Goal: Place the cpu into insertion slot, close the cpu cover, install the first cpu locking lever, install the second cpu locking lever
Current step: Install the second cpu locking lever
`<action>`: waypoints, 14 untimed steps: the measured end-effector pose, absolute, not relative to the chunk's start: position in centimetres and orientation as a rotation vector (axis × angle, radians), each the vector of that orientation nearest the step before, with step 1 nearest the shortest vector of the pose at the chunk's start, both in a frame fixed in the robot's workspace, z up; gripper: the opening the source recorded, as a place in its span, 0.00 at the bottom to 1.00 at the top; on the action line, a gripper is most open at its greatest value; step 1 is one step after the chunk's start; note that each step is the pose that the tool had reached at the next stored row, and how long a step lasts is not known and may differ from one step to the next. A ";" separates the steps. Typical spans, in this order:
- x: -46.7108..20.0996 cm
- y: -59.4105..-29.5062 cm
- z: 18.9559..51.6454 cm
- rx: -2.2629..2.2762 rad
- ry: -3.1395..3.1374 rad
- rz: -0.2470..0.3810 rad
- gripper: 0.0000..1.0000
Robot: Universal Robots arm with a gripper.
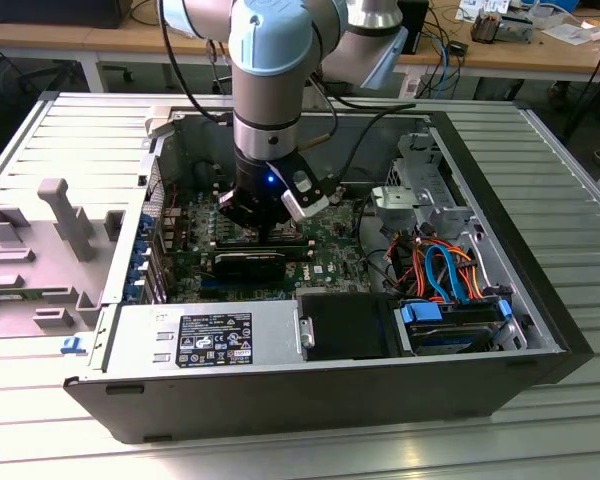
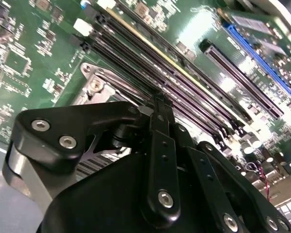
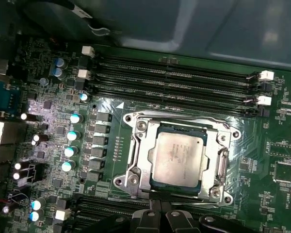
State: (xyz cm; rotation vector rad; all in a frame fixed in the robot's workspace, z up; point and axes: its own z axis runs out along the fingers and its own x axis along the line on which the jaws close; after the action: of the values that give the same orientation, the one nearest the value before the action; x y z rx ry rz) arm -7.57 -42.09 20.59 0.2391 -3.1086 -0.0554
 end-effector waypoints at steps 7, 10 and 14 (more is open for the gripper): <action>-9.0 -42.1 20.6 0.239 -3.110 -0.069 0.11; -9.6 -42.1 20.6 0.240 -3.110 -0.073 0.11; -10.5 -42.1 20.6 0.239 -3.111 -0.077 0.11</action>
State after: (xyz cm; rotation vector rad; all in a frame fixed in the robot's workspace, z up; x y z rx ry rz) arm -10.47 -42.10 20.58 0.2394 -3.1109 -0.0766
